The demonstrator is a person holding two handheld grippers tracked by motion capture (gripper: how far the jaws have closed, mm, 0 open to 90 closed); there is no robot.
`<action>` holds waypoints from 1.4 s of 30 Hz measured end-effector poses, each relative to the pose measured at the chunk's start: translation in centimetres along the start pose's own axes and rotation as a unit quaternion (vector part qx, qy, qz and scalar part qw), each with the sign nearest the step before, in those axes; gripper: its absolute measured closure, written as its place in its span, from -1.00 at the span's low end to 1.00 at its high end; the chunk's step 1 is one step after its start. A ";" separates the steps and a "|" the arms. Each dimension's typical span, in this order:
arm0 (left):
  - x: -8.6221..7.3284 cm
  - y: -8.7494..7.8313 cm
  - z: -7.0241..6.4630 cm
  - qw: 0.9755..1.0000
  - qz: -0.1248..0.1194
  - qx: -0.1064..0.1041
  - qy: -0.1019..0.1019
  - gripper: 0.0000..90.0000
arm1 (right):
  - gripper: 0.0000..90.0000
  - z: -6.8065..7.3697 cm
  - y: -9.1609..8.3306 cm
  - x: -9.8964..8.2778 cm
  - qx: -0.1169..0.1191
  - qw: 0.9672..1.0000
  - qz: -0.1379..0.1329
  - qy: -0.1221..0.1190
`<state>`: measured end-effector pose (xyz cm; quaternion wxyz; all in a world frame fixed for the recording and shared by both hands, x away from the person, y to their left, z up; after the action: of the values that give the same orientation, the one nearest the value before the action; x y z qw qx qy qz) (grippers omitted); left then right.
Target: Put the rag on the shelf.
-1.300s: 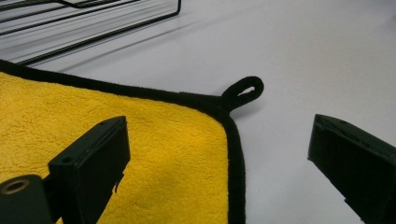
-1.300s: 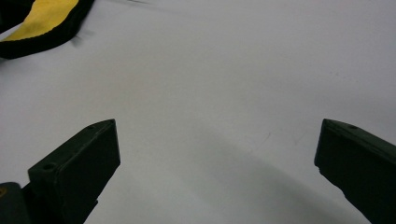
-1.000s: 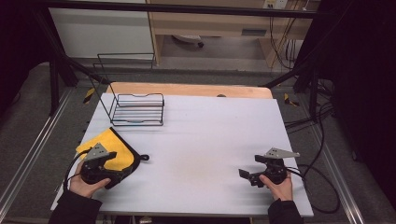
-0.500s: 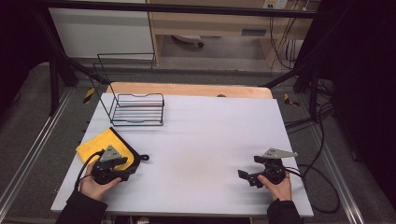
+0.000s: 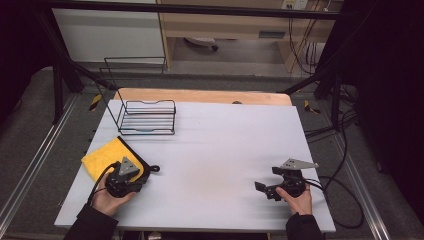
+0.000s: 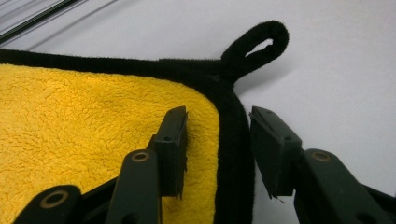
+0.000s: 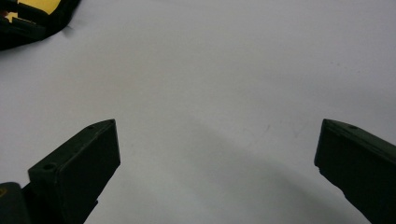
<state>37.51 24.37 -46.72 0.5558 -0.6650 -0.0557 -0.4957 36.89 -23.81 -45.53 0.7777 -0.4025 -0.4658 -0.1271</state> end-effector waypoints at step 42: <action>4.9 -2.6 -2.5 0.992 -0.067 -0.083 -0.064 0.77 | -0.98 -0.1 0.1 0.0 0.003 1.000 0.005 -0.004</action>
<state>36.85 21.08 -41.68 0.4591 -0.7343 -0.0943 -0.4910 36.99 -23.81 -45.64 0.7775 -0.4029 -0.4675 -0.1206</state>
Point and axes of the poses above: each handheld gripper's, and its own axes: y roughly forward along the jaws, x roughly out of its top, z roughly to its left, the point moved 3 cm from there along y, roughly forward along the jaws, and after that the axes turned 4 degrees about -z, right-handed, at the moved point
